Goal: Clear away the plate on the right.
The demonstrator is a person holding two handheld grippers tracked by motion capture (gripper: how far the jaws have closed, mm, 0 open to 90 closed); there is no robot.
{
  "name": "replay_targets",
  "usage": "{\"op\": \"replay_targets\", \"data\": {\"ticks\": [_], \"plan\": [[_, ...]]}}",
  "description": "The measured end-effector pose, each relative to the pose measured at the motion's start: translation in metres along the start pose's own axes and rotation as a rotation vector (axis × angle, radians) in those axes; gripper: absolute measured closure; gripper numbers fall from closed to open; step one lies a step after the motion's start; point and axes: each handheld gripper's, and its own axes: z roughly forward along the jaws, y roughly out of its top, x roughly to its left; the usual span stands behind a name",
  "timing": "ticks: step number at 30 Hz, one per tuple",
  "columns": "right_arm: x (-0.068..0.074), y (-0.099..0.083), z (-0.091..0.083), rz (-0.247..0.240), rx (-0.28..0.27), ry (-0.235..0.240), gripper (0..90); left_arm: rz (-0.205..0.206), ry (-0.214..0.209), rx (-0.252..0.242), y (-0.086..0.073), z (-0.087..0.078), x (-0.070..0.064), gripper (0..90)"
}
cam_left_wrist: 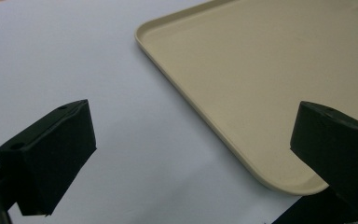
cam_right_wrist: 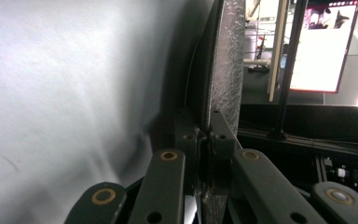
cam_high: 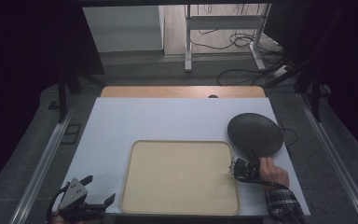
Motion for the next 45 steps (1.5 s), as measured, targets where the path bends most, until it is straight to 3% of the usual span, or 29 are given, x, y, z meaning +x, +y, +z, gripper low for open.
{"op": "replay_targets", "data": {"ticks": [13, 22, 23, 24, 26, 27, 28, 32, 33, 35, 38, 40, 41, 42, 43, 44, 45], "plan": [[-0.007, -0.003, -0.016, 0.015, -0.026, -0.016, 82.8, 0.000, 0.004, 0.002, 0.000, 0.000, 0.000, 0.0], [-0.012, 0.002, -0.033, 0.024, -0.069, -0.060, 82.6, 0.002, 0.006, 0.002, 0.000, 0.000, 0.000, 0.0], [-0.013, 0.002, -0.034, 0.033, -0.116, -0.017, 82.6, 0.002, 0.006, 0.001, 0.000, 0.000, 0.000, 0.0], [-0.013, 0.002, -0.034, 0.033, -0.116, -0.017, 82.6, 0.002, 0.006, 0.001, 0.000, 0.000, 0.000, 0.0], [-0.014, 0.003, -0.040, 0.012, -0.097, -0.018, 82.6, 0.001, 0.008, 0.000, 0.000, 0.000, 0.000, 0.0], [-0.013, 0.003, -0.040, 0.019, -0.128, -0.024, 82.5, 0.001, 0.008, -0.001, 0.000, -0.001, 0.000, 0.0], [-0.013, 0.004, -0.045, 0.012, -0.109, -0.025, 82.5, 0.001, 0.009, -0.001, 0.000, -0.001, 0.000, 0.0], [-0.013, 0.006, -0.051, 0.008, -0.157, -0.031, 82.1, -0.001, 0.011, -0.002, 0.000, -0.001, 0.000, 0.0], [-0.013, 0.008, -0.056, 0.003, -0.137, -0.022, 82.0, -0.002, 0.012, -0.002, 0.000, -0.001, 0.000, 0.0], [-0.011, 0.010, -0.058, 0.006, -0.174, -0.028, 81.8, -0.002, 0.013, -0.003, 0.000, -0.001, 0.000, 0.0], [-0.010, 0.014, -0.067, -0.014, -0.176, -0.023, 81.5, -0.003, 0.014, -0.006, 0.000, -0.001, 0.000, 0.0], [-0.008, 0.017, -0.072, -0.020, -0.186, -0.029, 81.4, -0.004, 0.015, -0.008, 0.000, -0.001, 0.000, 0.0], [-0.006, 0.019, -0.075, -0.020, -0.193, -0.062, 81.3, -0.004, 0.015, -0.008, 0.000, -0.001, 0.000, 0.0], [-0.006, 0.020, -0.076, -0.027, -0.203, -0.026, 81.2, -0.005, 0.015, -0.008, 0.000, -0.001, 0.000, 0.0], [-0.004, 0.021, -0.076, -0.022, -0.235, -0.027, 81.1, -0.005, 0.015, -0.008, 0.000, -0.001, 0.000, 0.0], [-0.001, 0.022, -0.077, -0.015, -0.261, -0.058, 81.1, -0.004, 0.015, -0.008, 0.000, -0.001, 0.000, 0.0], [-0.001, 0.024, -0.084, -0.037, -0.209, -0.076, 81.0, -0.003, 0.015, -0.007, 0.000, -0.001, 0.000, 0.0]]}}
